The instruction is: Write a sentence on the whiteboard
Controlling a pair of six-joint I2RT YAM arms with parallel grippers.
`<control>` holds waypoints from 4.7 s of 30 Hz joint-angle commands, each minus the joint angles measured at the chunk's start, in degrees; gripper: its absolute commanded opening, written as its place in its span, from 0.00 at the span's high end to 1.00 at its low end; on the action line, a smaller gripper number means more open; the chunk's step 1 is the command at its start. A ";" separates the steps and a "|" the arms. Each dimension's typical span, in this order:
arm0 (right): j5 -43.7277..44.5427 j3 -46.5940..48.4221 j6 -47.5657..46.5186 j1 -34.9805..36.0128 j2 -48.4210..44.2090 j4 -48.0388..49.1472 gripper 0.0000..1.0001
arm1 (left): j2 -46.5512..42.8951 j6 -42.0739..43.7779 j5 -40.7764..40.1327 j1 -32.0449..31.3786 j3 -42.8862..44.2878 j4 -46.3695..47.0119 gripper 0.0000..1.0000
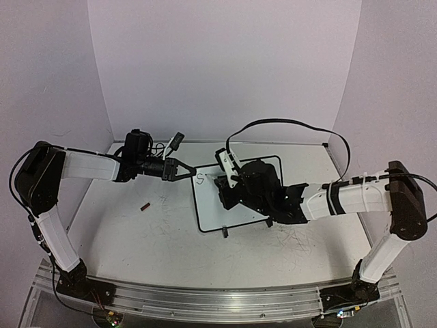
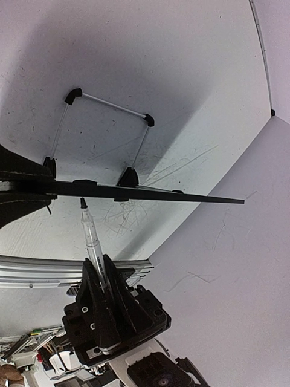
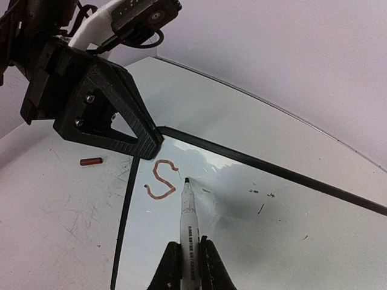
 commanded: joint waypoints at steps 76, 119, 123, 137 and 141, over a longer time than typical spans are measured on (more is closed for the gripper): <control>-1.10 -3.50 3.50 -0.30 -0.97 -1.42 1.00 | -2.03 0.49 -1.28 -0.42 -0.12 0.21 1.00; -5.44 -2.20 0.51 -0.29 -1.63 6.68 1.00 | -2.03 0.58 -1.14 -0.42 -0.13 0.21 1.00; -4.62 -1.19 0.62 -0.27 -0.50 6.06 1.00 | -2.03 0.57 -1.01 -0.39 -0.02 0.20 1.00; -2.23 -0.17 1.08 -0.29 1.15 5.17 1.00 | -2.27 0.58 -1.03 -0.42 -0.12 0.21 1.00; -1.95 -0.14 1.04 -0.28 1.25 5.19 1.00 | -2.25 0.58 -1.03 -0.42 -0.13 0.20 1.00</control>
